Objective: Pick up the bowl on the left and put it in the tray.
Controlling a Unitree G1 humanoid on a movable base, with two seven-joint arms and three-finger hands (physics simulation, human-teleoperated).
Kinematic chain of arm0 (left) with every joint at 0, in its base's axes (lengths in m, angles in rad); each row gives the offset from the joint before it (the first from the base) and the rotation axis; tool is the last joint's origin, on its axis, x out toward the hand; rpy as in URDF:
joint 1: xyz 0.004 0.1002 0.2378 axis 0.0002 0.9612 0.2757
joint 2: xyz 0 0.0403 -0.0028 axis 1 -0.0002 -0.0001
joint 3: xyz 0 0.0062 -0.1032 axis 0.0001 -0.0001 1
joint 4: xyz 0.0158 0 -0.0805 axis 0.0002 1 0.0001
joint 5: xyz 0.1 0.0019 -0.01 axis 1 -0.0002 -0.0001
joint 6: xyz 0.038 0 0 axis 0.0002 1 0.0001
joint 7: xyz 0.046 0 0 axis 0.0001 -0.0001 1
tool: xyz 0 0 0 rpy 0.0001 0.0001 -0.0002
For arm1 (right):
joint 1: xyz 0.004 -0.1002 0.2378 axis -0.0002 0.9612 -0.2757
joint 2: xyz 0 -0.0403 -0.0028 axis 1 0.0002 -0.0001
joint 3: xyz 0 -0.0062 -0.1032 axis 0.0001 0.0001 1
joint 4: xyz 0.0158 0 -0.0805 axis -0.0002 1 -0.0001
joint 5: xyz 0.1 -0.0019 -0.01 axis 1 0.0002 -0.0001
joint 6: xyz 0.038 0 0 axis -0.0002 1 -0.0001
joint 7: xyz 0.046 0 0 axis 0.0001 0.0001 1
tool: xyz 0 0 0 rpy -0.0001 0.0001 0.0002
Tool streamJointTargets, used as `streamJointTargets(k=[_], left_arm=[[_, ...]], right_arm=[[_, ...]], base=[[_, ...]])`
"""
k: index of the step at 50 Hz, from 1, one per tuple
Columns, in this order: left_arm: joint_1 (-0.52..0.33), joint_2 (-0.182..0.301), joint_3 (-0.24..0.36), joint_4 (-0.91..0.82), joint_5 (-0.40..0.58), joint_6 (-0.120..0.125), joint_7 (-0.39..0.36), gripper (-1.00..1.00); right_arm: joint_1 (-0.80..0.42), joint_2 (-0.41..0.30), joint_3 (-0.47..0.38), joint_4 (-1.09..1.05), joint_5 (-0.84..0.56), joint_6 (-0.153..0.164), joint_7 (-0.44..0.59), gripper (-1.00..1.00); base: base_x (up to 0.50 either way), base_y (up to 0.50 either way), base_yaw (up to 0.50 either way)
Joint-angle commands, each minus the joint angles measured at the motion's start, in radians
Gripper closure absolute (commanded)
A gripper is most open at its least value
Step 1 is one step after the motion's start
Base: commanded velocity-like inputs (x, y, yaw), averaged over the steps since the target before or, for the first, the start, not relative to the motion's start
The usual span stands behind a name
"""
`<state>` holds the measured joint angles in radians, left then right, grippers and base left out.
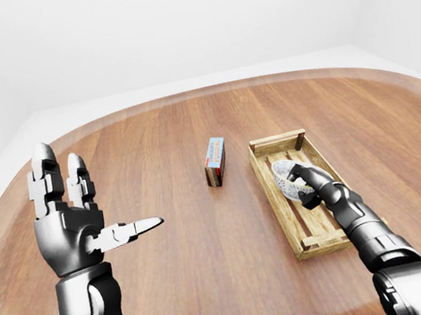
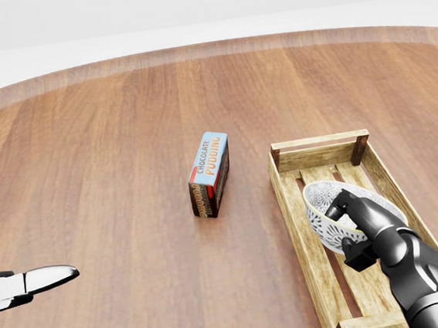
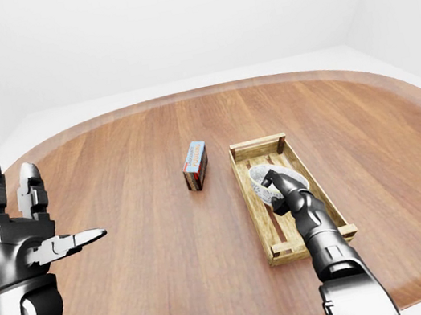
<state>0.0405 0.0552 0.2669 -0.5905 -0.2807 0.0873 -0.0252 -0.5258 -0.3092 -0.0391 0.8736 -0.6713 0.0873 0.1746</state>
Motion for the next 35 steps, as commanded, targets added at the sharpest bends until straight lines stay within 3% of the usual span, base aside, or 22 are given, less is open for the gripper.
streamJointTargets(k=[1, 2, 3, 24, 35], left_arm=[[0.0, -0.001, -0.003, 0.0, 0.001, 0.0, 0.0, -1.0], [0.0, -0.001, -0.002, -0.001, 0.0, 0.0, 0.0, -1.0], [0.0, 0.0, -0.002, -0.001, 0.0, 0.0, 0.0, -1.0], [0.0, -0.001, -0.004, -0.004, 0.0, 0.0, 0.0, -1.0], [0.001, -0.002, -0.007, 0.0, 0.005, 0.0, -0.001, -1.0]], right_arm=[[0.024, 0.019, 0.011, 0.03, -0.062, 0.0, -0.005, 0.95], [0.031, 0.019, 0.012, 0.018, -0.065, 0.0, 0.001, -0.33], [0.033, 0.02, 0.011, 0.012, -0.065, 0.0, 0.005, -1.0], [0.078, 0.02, 0.005, -0.115, -0.094, 0.0, 0.071, -1.0], [0.126, 0.011, -0.008, -0.442, -0.234, 0.0, 0.277, -1.0]], base=[[0.0, 0.0, 0.0], [0.01, 0.0, 0.0], [0.0, 0.0, 0.0], [0.0, 0.0, 0.0], [0.0, 0.0, 0.0]])
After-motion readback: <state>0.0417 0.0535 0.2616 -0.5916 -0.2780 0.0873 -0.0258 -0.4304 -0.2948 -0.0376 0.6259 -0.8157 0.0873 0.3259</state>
